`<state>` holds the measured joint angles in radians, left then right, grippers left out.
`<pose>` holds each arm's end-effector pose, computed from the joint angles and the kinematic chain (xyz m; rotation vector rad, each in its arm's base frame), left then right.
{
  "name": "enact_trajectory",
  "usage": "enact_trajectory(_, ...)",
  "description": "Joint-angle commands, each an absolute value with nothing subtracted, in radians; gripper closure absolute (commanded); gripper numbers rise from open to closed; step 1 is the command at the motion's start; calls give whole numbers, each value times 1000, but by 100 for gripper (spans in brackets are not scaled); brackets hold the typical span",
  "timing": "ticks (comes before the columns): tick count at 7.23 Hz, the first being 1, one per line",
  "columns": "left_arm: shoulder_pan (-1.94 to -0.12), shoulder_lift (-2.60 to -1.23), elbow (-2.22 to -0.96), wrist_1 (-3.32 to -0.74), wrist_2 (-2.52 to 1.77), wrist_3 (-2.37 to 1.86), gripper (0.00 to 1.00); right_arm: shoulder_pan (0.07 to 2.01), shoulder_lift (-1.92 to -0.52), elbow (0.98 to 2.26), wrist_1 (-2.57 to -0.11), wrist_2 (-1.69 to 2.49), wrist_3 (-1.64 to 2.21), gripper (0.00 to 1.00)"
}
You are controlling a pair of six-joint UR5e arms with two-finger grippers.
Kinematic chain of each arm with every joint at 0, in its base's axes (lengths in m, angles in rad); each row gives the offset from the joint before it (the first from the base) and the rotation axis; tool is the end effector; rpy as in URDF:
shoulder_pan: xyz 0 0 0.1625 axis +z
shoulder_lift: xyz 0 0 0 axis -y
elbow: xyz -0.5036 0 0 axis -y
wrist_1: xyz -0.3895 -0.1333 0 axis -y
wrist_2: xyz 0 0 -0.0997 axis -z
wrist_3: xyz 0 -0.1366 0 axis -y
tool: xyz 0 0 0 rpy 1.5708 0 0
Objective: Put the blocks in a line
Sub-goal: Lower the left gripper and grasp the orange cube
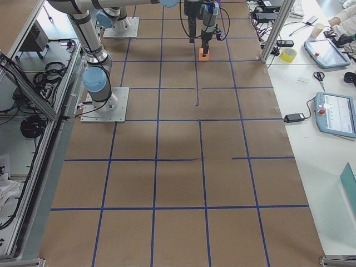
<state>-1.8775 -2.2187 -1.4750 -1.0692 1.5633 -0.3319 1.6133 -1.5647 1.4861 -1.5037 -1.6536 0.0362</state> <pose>-0.3479 -0.6537 0.2183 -0.0398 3.1316 0.0788 0.1428 -0.4870 0.5617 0.0089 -3.0592 0.0226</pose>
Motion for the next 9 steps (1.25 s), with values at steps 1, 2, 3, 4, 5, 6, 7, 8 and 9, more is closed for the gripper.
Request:
enact_trajectory(1,-1878,-2238,-1474,-1068,1566,-344,0,1614,-1565,1486,-1505,-1654,41,0)
enact_trajectory(2,-1881,-2240,-1474,-1066,1566,-356,0,1612,-1565,1486,-1505,-1654,43,0)
enact_trajectory(3,-1887,-2238,-1476,-1036,1563,-373,0,1614,-1565,1486,-1505,-1654,43,0)
enact_trajectory(4,-1887,-2240,-1476,-1031,1568,-367,14,1614,-1565,1486,-1503,-1654,43,0)
enact_trajectory(5,-1887,-2240,-1476,-1031,1572,-364,30,1612,-1565,1486,-1505,-1654,44,0)
enact_trajectory(6,-1887,-2240,-1476,-1031,1572,-365,52,1612,-1565,1486,-1505,-1654,44,0)
enact_trajectory(7,-1887,-2240,-1476,-1031,1572,-364,81,1612,-1565,1486,-1505,-1654,44,0)
enact_trajectory(8,-1887,-2238,-1476,-1031,1574,-365,100,1612,-1565,1486,-1503,-1654,44,0)
enact_trajectory(9,-1885,-2218,-1468,-1031,1574,-362,100,1612,-1565,1486,-1505,-1654,44,0)
